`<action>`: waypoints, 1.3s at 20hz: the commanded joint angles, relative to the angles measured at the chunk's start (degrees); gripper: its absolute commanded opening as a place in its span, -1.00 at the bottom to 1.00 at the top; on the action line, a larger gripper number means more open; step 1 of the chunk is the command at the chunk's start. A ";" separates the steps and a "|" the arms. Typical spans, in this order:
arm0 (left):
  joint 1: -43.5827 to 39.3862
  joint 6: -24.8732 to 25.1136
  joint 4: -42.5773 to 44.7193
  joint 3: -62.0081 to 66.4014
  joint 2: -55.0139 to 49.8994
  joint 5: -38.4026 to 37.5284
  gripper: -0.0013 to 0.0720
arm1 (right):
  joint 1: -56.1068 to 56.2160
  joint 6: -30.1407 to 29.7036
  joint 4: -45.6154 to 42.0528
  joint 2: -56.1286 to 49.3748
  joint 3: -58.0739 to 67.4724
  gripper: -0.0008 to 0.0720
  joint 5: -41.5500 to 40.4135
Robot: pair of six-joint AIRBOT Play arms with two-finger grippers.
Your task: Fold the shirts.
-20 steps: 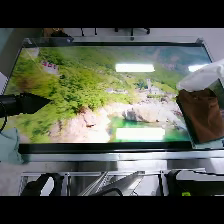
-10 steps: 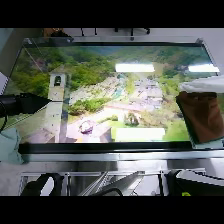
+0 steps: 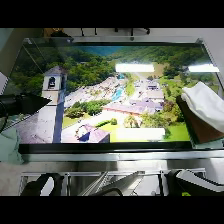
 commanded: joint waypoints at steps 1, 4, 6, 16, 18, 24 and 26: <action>-0.02 0.31 0.04 0.00 0.04 -0.09 -0.91 | -0.04 -0.02 -4.28 -0.04 -9.88 -0.92 -4.81; -0.02 0.72 0.07 0.00 0.02 0.02 -0.91 | -0.04 -4.50 -3.76 -0.79 -11.50 0.51 -2.78; -0.04 0.74 0.00 0.00 0.00 0.70 -0.91 | -0.02 -5.99 -3.50 -0.79 -9.70 0.92 0.70; -0.02 0.35 -6.08 -1.88 -2.38 7.06 -0.91 | 7.74 -11.21 28.72 1.92 7.52 -0.93 -7.08; -0.13 0.50 -9.70 -8.66 1.57 8.41 -0.91 | 18.18 -13.77 25.51 6.64 1.03 -0.93 -10.88; -8.94 -1.46 -8.61 -39.93 20.83 11.67 -0.91 | 53.94 -17.86 25.07 29.92 -34.97 -0.93 -28.20; -11.76 -3.91 -8.63 -45.29 25.66 13.86 -0.91 | 59.52 -17.90 25.09 32.11 -39.39 -0.93 -30.51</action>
